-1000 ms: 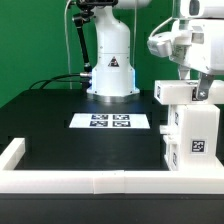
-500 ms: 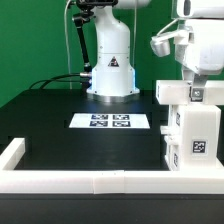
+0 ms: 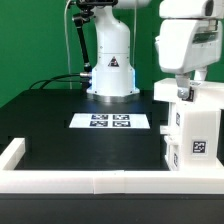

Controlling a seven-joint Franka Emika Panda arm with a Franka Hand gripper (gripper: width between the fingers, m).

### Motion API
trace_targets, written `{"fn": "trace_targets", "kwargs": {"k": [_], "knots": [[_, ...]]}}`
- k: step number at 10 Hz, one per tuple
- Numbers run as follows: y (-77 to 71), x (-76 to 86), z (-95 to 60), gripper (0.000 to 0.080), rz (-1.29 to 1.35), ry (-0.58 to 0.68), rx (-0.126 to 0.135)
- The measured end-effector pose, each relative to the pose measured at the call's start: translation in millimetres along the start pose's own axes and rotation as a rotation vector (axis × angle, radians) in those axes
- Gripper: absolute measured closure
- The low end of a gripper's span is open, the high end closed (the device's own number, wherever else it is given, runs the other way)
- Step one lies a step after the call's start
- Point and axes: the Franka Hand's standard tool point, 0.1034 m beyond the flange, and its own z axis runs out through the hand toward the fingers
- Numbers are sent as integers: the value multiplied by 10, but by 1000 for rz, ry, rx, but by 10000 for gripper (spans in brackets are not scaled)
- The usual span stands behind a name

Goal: Assemble cabinet

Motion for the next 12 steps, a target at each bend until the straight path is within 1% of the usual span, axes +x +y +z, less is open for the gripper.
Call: {"fn": "trace_targets", "kwargs": {"k": [5,7,11,12], "knots": [[-29,10,0,243,550,3,-3],[-37,20,10,243,777,26,-7],[-33,10,18,247,1028,26,7],[-25,-1,19,247,1073,24,7]]}}
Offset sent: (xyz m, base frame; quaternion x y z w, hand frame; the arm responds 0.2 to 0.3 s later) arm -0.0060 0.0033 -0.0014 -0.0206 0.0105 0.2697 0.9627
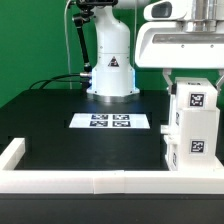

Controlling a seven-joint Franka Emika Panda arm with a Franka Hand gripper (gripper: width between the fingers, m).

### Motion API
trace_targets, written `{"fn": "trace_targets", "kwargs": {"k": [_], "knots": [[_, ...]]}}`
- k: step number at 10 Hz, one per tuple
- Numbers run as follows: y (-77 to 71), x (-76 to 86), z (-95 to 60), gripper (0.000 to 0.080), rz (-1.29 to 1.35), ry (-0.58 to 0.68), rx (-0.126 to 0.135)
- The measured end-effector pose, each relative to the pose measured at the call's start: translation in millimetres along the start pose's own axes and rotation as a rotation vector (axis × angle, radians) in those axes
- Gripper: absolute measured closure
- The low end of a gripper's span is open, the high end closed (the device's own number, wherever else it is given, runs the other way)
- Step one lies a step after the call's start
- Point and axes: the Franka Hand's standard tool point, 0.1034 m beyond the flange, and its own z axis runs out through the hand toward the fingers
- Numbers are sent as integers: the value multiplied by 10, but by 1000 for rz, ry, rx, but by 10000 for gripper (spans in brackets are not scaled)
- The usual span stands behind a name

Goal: Assemble cabinet

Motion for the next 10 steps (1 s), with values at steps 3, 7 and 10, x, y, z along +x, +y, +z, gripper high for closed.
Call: {"fn": "trace_targets", "kwargs": {"k": [3,7,10], "knots": [[40,12,-4,141,29,-3,-1],[82,77,-198,13,-30,11,24],[72,122,-372,2,-43,31,32]]}}
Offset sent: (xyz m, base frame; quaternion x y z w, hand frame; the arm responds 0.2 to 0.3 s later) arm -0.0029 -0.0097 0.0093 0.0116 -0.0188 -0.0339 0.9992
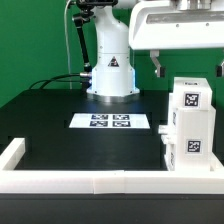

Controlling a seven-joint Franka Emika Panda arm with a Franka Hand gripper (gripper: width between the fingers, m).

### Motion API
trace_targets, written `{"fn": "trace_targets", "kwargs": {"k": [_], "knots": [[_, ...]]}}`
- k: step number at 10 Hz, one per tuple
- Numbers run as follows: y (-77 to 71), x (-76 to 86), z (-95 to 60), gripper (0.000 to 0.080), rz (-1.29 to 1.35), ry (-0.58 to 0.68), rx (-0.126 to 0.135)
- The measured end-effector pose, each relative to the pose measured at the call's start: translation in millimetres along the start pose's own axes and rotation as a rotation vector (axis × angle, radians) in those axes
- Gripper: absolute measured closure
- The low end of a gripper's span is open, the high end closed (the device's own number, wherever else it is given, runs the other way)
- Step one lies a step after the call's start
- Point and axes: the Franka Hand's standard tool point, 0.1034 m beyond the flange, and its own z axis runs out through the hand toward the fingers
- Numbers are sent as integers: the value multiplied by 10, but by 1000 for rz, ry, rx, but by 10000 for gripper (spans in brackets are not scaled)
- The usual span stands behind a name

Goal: Assemble cabinet

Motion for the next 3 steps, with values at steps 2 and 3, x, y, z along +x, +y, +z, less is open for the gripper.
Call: {"fn": "trace_targets", "kwargs": {"k": [2,3], "knots": [[-34,17,-29,2,-7,5,1],[-32,14,-22,2,-6,5,1]]}}
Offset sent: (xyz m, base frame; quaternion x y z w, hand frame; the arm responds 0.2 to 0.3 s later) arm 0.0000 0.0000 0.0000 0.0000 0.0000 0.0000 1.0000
